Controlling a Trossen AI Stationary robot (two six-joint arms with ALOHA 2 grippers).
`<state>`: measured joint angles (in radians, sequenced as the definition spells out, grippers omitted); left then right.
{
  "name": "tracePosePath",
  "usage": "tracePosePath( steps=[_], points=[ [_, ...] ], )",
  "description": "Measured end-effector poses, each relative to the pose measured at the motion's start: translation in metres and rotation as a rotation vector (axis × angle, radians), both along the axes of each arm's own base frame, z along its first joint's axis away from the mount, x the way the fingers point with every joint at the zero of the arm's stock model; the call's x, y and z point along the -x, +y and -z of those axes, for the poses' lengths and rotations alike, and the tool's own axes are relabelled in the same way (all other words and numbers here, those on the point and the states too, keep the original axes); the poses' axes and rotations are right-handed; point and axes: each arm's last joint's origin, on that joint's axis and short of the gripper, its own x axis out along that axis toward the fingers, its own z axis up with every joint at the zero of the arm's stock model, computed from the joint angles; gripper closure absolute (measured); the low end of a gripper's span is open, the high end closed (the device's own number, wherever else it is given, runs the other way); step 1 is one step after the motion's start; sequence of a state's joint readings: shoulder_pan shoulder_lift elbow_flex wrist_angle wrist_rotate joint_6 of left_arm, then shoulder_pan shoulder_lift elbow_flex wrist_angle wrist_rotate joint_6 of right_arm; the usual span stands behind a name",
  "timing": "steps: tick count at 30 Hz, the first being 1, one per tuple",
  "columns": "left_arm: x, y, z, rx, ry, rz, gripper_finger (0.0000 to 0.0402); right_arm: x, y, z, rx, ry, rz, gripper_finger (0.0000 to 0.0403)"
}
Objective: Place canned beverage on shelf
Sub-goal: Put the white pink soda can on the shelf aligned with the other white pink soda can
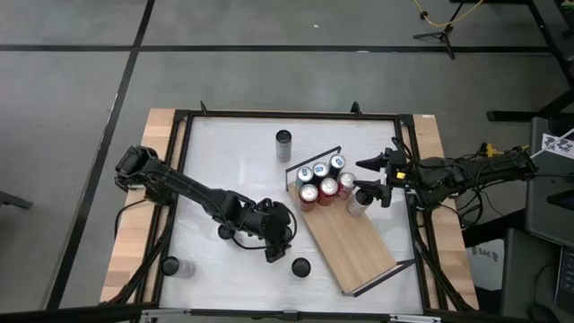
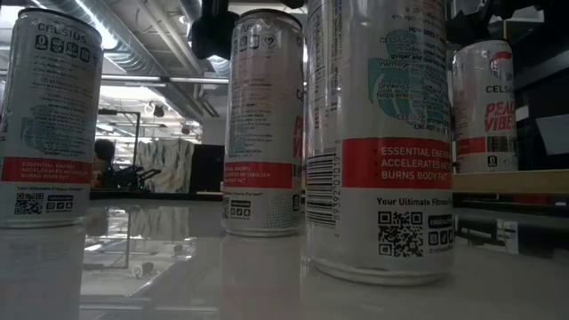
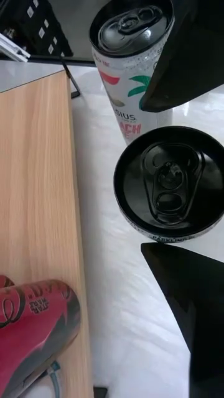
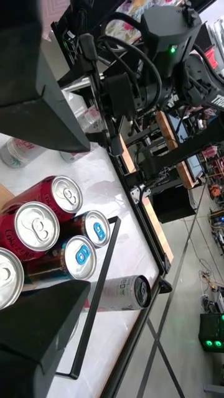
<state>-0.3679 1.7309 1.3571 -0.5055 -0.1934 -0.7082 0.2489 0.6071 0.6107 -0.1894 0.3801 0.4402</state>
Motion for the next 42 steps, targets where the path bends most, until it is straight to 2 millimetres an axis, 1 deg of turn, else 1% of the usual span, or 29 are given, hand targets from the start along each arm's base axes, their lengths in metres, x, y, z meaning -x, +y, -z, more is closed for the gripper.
tracePosePath(
  steps=[8,16,22,27,31,36,39,42],
  points=[
    [0.002,-0.005,0.000,-0.035,-0.008,-0.008,0.0049,0.000,0.000,0.000,0.000,0.000,0.000,0.0061],
    [0.006,-0.012,-0.001,-0.123,-0.043,-0.046,0.0049,0.000,0.000,0.000,0.000,0.000,0.001,0.0061],
    [0.006,-0.014,-0.001,-0.129,-0.047,-0.050,0.0049,0.000,0.000,0.000,0.000,-0.001,0.001,0.0061],
    [0.004,-0.020,0.008,-0.140,-0.028,-0.040,0.0049,0.000,0.000,0.000,0.000,0.000,0.000,0.0061],
    [0.002,-0.021,0.014,-0.156,-0.024,-0.048,0.0049,0.000,0.000,0.000,0.000,-0.001,0.001,0.0061],
    [0.001,-0.020,0.014,-0.193,-0.034,-0.080,0.0049,0.000,0.000,0.000,0.000,-0.001,0.001,0.0061],
    [0.001,-0.019,0.014,-0.208,-0.040,-0.093,0.0059,0.000,0.000,0.000,0.000,-0.001,0.001,0.0061],
    [0.001,-0.019,0.014,-0.210,-0.040,-0.089,0.0083,0.000,0.000,0.000,0.000,-0.001,0.001,0.0061]
  ],
)
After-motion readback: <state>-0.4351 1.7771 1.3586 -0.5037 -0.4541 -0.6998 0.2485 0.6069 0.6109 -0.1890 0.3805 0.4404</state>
